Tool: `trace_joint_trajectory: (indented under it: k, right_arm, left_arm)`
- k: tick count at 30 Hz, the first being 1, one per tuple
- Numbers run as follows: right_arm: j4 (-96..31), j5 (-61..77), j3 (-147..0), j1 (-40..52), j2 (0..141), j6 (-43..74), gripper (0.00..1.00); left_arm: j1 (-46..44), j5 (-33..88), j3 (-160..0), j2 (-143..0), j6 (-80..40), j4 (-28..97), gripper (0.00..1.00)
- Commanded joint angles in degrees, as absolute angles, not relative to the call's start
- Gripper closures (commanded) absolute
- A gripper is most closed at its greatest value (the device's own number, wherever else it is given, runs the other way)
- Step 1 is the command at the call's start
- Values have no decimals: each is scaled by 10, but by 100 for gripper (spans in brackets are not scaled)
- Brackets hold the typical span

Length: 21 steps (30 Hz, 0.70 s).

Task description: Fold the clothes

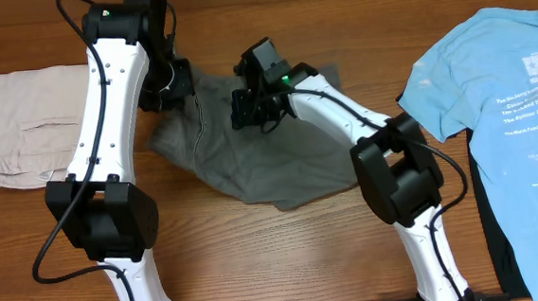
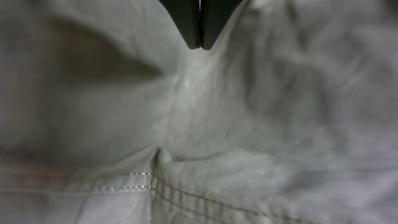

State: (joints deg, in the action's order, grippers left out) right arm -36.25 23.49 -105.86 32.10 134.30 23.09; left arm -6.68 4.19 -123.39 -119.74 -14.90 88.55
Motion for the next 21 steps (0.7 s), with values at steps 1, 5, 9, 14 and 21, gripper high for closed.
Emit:
trace_joint_trajectory:
  k: [1, 5, 9, 14, 21]
  right_arm:
    - [-347, 209, -1068, 334, 1357, 227, 96]
    - [-331, 173, -1068, 341, 1367, 227, 96]
    - [-313, 149, -1068, 342, 1369, 230, 96]
    - [-294, 112, -1068, 342, 1371, 258, 96]
    - [-271, 109, -1068, 343, 1385, 258, 96]
  left_arm:
    - [-69, 38, -1251, -1198, -153, 887, 92]
    - [-69, 38, -1251, -1198, -152, 890, 92]
    - [-69, 38, -1251, -1198, -152, 892, 91]
    - [-69, 38, -1251, -1198, -152, 896, 91]
    - [-69, 38, -1251, -1198, -152, 900, 91]
